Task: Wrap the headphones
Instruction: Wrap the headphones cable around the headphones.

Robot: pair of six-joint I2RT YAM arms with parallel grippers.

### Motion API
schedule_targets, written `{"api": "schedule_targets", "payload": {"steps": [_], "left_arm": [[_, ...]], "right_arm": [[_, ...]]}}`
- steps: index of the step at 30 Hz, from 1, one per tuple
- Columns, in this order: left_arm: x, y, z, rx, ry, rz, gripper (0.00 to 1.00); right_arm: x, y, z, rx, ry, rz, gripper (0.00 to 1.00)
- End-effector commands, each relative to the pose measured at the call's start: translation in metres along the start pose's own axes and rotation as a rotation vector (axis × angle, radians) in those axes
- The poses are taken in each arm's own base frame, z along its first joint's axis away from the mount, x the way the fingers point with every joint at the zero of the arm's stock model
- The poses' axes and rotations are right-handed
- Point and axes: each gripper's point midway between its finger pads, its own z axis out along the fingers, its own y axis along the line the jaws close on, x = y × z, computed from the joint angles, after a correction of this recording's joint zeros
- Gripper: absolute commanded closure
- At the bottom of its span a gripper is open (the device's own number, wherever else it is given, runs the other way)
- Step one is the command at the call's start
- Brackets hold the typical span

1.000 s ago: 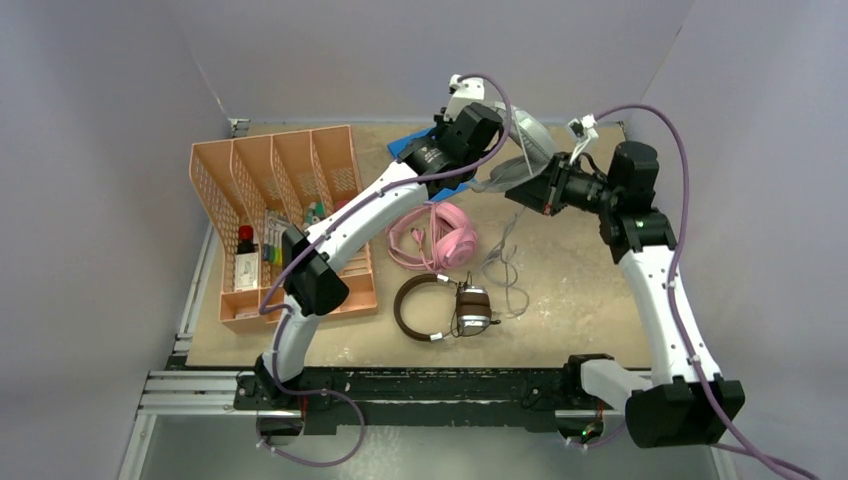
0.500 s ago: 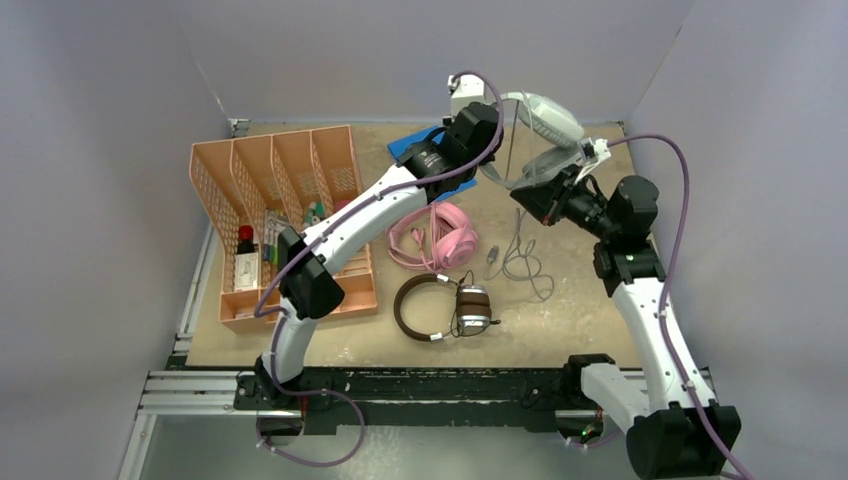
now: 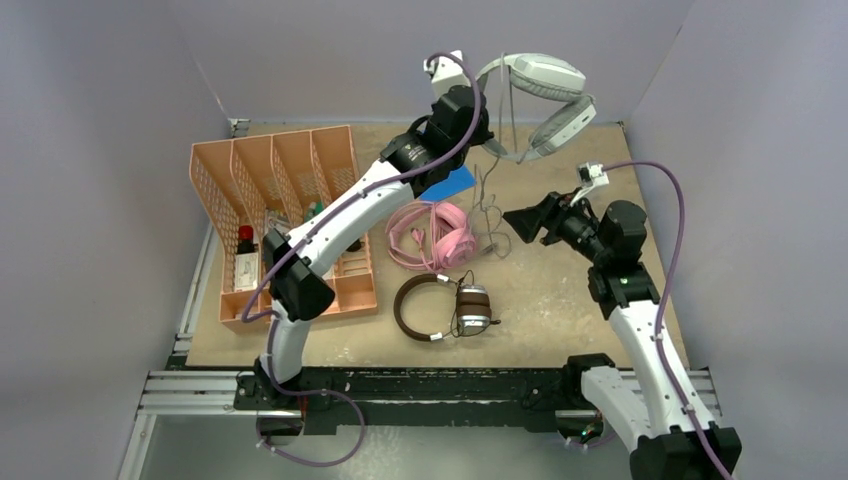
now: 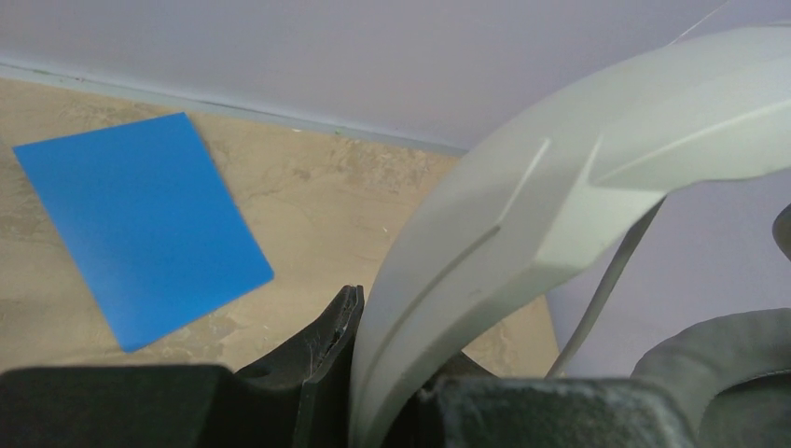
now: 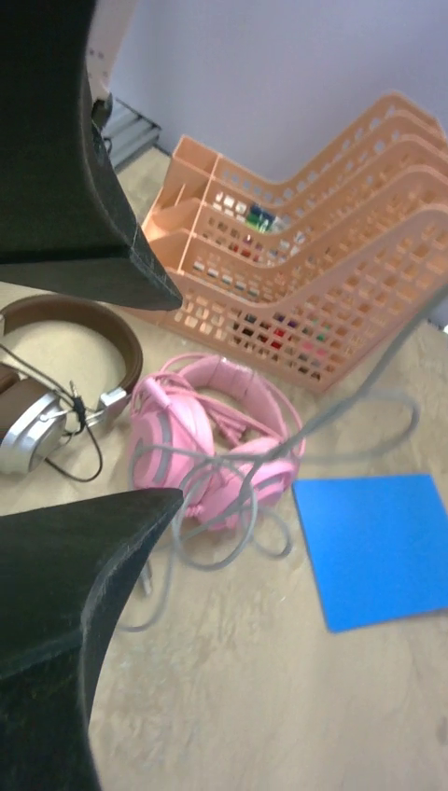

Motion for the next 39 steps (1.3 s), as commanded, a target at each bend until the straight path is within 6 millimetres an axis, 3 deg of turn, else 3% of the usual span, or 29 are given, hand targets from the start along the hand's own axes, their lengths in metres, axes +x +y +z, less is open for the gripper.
{"api": "schedule_targets", "payload": {"steps": [1,4,9,13,17,27,39], "left_arm": [[-0.095,-0.042,-0.051,0.175,-0.159,-0.161,1.00],[-0.099,-0.046,-0.058,0.201,-0.151,-0.165,1.00],[-0.100,-0.054,-0.065,0.244,-0.129,-0.175,1.00],[-0.100,-0.054,-0.067,0.250,-0.123,-0.173,1.00],[-0.098,-0.056,-0.068,0.260,-0.115,-0.174,1.00],[-0.099,-0.057,-0.069,0.269,-0.111,-0.169,1.00],[-0.103,-0.060,-0.075,0.286,-0.113,-0.177,1.00]], "right_arm": [[-0.005,-0.021,-0.005,0.132,-0.050,0.027,0.25],[-0.001,-0.043,-0.001,0.167,-0.045,0.089,0.23],[0.012,-0.055,0.023,0.015,0.088,0.142,0.26],[0.023,-0.049,0.035,-0.122,0.103,0.177,0.27],[0.039,-0.060,0.036,-0.094,0.132,0.180,0.40],[0.062,-0.059,0.026,-0.122,0.148,0.113,0.41],[0.061,-0.066,0.055,-0.154,0.140,0.053,0.51]]}}
